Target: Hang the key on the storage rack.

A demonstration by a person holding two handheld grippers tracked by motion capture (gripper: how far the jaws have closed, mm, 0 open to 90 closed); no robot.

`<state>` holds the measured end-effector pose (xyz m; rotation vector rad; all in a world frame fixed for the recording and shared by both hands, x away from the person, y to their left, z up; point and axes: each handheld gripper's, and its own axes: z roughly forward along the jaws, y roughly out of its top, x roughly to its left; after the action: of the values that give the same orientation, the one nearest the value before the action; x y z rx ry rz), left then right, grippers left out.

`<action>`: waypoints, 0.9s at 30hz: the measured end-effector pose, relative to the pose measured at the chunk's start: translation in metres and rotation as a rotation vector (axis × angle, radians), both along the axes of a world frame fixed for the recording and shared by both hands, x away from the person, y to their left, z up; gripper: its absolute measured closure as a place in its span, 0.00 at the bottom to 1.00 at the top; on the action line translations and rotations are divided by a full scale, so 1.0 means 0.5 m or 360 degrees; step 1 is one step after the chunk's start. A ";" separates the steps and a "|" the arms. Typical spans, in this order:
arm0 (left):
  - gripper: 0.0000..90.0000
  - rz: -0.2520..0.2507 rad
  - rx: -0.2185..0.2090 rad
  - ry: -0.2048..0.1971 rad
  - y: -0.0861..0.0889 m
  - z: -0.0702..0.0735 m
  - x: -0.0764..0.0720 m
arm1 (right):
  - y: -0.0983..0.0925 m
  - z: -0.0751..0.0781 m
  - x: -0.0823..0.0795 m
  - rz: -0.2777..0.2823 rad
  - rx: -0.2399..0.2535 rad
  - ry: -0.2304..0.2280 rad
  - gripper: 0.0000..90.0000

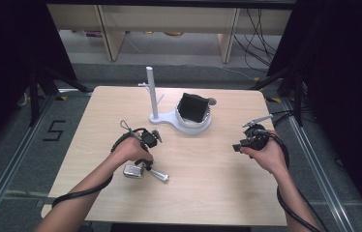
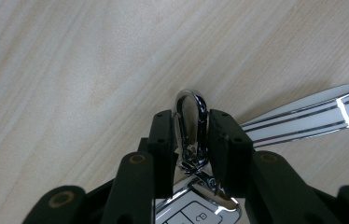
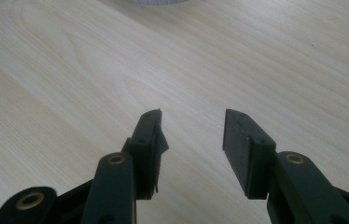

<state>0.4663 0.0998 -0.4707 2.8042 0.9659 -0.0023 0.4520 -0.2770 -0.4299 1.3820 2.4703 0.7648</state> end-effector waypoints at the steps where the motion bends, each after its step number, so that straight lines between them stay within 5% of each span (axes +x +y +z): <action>1: 0.81 -0.0012 0.0012 0.0012 0.000 0.001 0.001 | 0.000 0.000 0.000 0.0007 0.0001 -0.0001 0.64; 8: 0.91 0.0077 -0.0014 0.0060 0.002 -0.001 -0.004 | -0.001 -0.001 0.001 0.0029 0.0000 -0.0011 0.64; 21: 0.83 0.0093 0.0030 0.0067 0.007 0.000 -0.006 | 0.000 0.001 -0.001 -0.0003 -0.0001 0.0010 0.64; 25: 0.90 0.0147 0.0000 0.0108 0.003 -0.002 -0.012 | -0.001 -0.001 0.001 0.0023 0.0006 -0.0009 0.64; 27: 0.93 0.0086 0.0040 0.0088 0.004 0.001 -0.009 | -0.001 -0.002 0.000 0.0019 0.0007 -0.0006 0.64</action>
<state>0.4617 0.1018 -0.4703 2.8134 1.0613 -0.0612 0.4520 -0.2775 -0.4308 1.3668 2.4776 0.7751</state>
